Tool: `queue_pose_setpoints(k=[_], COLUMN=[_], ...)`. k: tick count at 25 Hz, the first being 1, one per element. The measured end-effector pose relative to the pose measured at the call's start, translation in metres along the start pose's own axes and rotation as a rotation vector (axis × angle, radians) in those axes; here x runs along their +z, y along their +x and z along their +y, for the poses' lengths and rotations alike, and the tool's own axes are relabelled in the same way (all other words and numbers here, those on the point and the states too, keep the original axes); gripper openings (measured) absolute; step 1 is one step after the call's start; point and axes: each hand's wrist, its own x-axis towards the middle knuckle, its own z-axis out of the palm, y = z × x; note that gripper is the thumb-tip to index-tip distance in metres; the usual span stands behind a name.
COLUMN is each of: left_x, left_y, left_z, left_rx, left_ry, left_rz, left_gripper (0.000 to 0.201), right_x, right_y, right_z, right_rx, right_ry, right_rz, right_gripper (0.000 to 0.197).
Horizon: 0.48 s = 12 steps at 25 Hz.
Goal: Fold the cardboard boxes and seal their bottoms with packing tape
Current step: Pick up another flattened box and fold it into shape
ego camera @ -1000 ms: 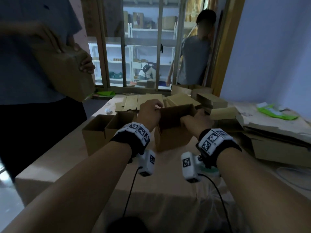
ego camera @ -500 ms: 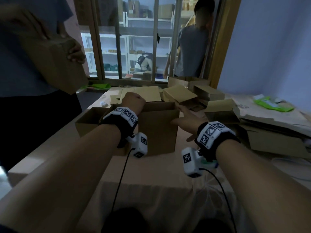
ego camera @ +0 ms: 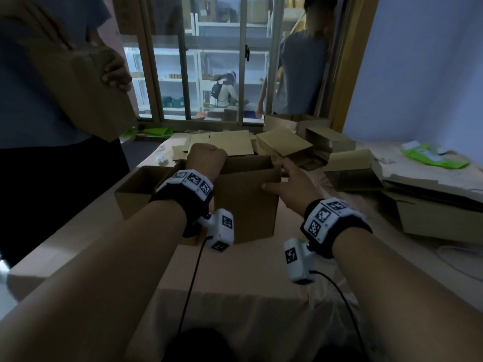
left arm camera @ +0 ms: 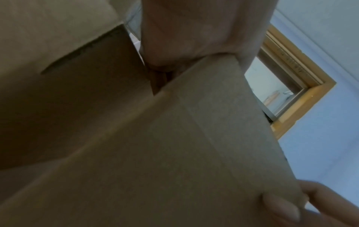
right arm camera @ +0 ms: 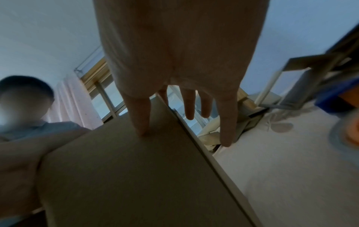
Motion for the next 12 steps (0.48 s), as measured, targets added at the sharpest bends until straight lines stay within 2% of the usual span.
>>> queue_pose_setpoints(k=[3,5,8,10,12], left_x=[-0.0003,-0.0014,-0.0057,-0.0036,-0.0022], left_y=[0.0079,0.0081,-0.0009,0.0019,0.0062], left_z=[-0.0056,-0.005,-0.0027,-0.0003,-0.001], left_rx=[-0.006,0.007,0.076,0.068,0.131], left_ry=[-0.023,-0.029,0.062,-0.031,0.096], left_rz=[-0.039,-0.016,-0.041,-0.042,0.041], left_gripper=[0.024,0.025,0.033,0.023,0.012], right_x=[0.0019,0.001,-0.0015,-0.0001,0.0021], right_y=[0.0071,0.0082,0.0106,0.0115,0.012], right_z=[-0.0011,-0.0029,-0.0051,-0.0064,-0.0073], right_rx=[-0.023,-0.043,-0.072,-0.095,-0.127], right_ry=[-0.017,-0.027,-0.059,-0.074,-0.103], right_rz=[-0.034,-0.045,-0.044,-0.075,-0.107], right_gripper=[0.054,0.051,0.042,0.03,0.021])
